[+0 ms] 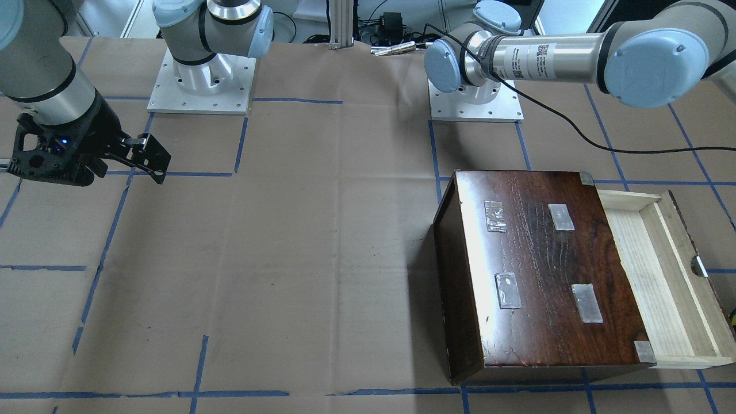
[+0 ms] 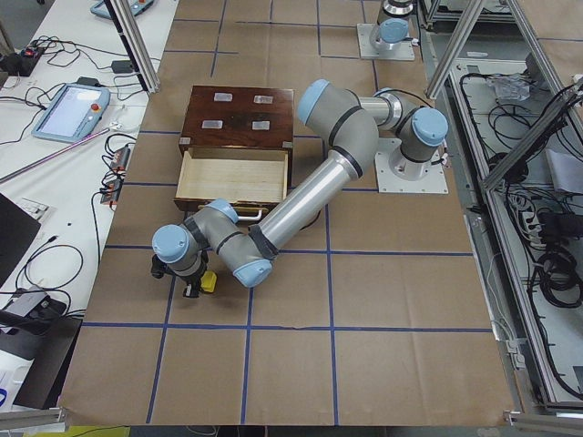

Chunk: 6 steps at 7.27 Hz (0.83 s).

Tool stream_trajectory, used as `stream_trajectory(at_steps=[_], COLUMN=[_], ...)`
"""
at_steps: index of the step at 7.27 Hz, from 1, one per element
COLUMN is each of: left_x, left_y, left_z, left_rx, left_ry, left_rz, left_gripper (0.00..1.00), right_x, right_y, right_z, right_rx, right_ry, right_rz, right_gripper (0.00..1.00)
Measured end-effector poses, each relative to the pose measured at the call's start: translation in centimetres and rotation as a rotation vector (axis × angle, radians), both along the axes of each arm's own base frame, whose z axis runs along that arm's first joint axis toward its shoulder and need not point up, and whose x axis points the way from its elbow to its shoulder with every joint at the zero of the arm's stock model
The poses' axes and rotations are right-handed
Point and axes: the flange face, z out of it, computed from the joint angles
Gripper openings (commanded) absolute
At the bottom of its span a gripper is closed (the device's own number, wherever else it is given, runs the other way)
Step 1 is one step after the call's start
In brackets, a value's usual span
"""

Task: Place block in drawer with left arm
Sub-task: 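Grasp the yellow block with the left gripper and lift it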

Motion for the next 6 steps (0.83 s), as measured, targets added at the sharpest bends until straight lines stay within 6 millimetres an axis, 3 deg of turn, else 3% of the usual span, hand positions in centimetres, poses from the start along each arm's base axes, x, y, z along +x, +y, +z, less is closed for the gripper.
stream_trajectory(at_steps=[2,3,4,5,6], left_x=[-2.7,-5.3,-8.9,-12.9,-16.8], left_y=[2.2,3.6,4.9,6.2,7.3], left_z=[9.4,14.0,17.4,19.1,19.1], left_rx=[0.029,0.040,0.048,0.061,0.086], left_ry=[0.026,0.037,0.043,0.053,0.071], left_rz=[-0.009,-0.017,-0.025,-0.019,-0.003], left_gripper=[0.00,0.00,0.00,0.00,0.00], right_x=[0.0,0.0,0.0,0.0,0.0], right_y=[0.0,0.0,0.0,0.0,0.0], right_z=[0.0,0.0,0.0,0.0,0.0], right_rx=[0.000,0.000,0.000,0.000,0.000], right_ry=[0.000,0.000,0.000,0.000,0.000], right_rz=[-0.001,-0.001,-0.001,-0.001,-0.001], right_gripper=[1.00,1.00,1.00,1.00,1.00])
